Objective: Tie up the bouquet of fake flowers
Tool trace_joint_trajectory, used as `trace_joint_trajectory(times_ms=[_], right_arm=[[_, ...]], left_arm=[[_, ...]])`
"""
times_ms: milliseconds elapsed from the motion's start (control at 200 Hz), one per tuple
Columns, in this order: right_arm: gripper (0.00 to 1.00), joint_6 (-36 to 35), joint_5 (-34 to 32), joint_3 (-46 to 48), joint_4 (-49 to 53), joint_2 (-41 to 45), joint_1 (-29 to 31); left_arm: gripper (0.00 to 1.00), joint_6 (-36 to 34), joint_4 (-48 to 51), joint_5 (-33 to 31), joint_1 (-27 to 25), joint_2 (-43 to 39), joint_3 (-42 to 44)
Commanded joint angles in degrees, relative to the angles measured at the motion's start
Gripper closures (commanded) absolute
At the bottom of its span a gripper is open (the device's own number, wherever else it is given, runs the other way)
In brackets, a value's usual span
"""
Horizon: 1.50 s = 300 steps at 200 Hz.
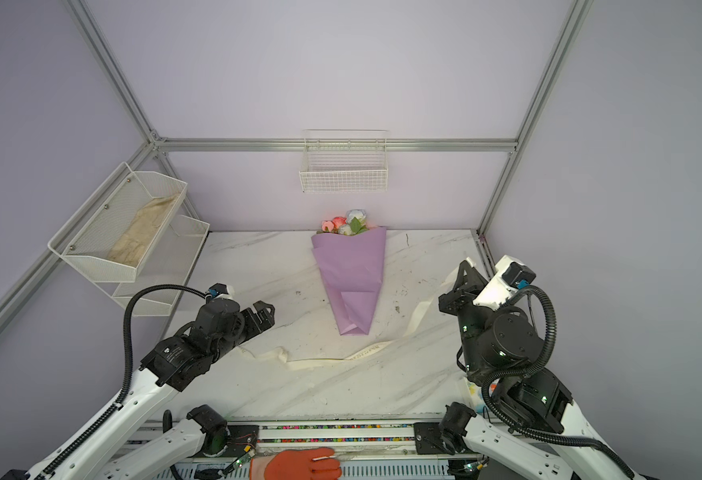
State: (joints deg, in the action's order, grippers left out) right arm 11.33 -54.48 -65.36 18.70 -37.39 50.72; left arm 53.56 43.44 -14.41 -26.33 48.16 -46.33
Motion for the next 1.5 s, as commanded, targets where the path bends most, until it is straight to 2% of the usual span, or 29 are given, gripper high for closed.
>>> trace_joint_trajectory(times_ms=[0,115,290,345,470,570,670,740,845,945,1005,1085,1165,1230,1335,1370,1445,1485,1495], right_arm=[[1.00,-4.50,-8.80,-2.38,5.95,-3.48,0.02],[1.00,-3.59,-10.04,-3.98,9.71,-6.50,-0.01],[1.00,-0.87,-1.80,-4.31,11.52,-10.77,-2.55],[1.00,-0.24,5.04,-4.24,12.10,-13.17,-6.85],[1.00,0.94,25.11,-4.01,13.42,-18.43,-23.78],[1.00,1.06,33.63,-3.03,13.11,-20.19,-31.92],[1.00,1.19,36.02,-2.43,13.10,-21.94,-36.14],[1.00,1.05,36.39,-2.27,13.12,-22.45,-38.65],[1.00,1.07,36.30,-3.08,13.11,-22.38,-42.52],[1.00,1.01,35.45,-4.11,12.86,-21.75,-46.81],[1.00,0.88,35.89,-4.93,12.85,-21.85,-49.73],[1.00,0.72,36.81,-5.64,12.79,-22.24,-53.66],[1.00,0.62,37.83,-5.53,12.27,-22.45,-57.26],[1.00,0.83,39.08,-5.00,11.66,-22.55,-59.85],[1.00,3.04,41.28,-4.17,10.65,-22.32,-62.42],[1.00,3.76,42.01,-3.69,10.26,-22.29,-62.96],[1.00,5.17,43.10,-2.52,9.23,-22.20,-63.46],[1.00,5.79,43.40,-1.86,8.92,-22.26,-63.55],[1.00,5.91,43.40,-1.76,8.91,-22.26,-63.55]], left_arm=[[0.00,0.14,0.51,4.38,5.38,3.01,4.69],[0.00,0.40,-0.43,5.00,8.55,7.47,6.97],[0.00,0.46,-4.43,5.14,9.78,13.91,8.08],[0.00,0.55,-6.49,6.60,9.97,16.36,7.89],[0.01,-0.54,-9.14,10.54,10.07,22.50,5.35],[0.04,-1.09,-10.42,12.56,10.16,27.53,3.84],[0.11,-1.14,-12.26,15.00,10.15,32.16,3.13],[0.21,-0.82,-13.56,15.46,10.15,35.48,2.86],[0.51,-1.95,-11.81,15.18,10.15,36.92,1.68],[0.86,-2.87,-7.92,11.24,10.32,33.43,0.49],[1.00,-3.20,-3.44,5.90,10.40,27.09,-1.53],[1.00,-2.89,2.92,-3.47,11.39,19.22,-5.00],[1.00,-3.09,4.91,-11.89,12.70,10.66,-6.32],[1.00,-4.60,2.79,-17.35,13.22,3.58,-5.04],[1.00,-9.76,-4.43,-21.12,13.65,-5.14,0.38],[0.95,-11.19,-6.90,-21.22,13.69,-7.17,2.71],[0.92,-11.05,-10.18,-21.71,13.76,-9.77,7.53],[0.80,-10.05,-10.58,-21.49,13.76,-10.71,9.81],[0.73,-9.66,-10.35,-21.55,13.76,-10.89,10.26]])
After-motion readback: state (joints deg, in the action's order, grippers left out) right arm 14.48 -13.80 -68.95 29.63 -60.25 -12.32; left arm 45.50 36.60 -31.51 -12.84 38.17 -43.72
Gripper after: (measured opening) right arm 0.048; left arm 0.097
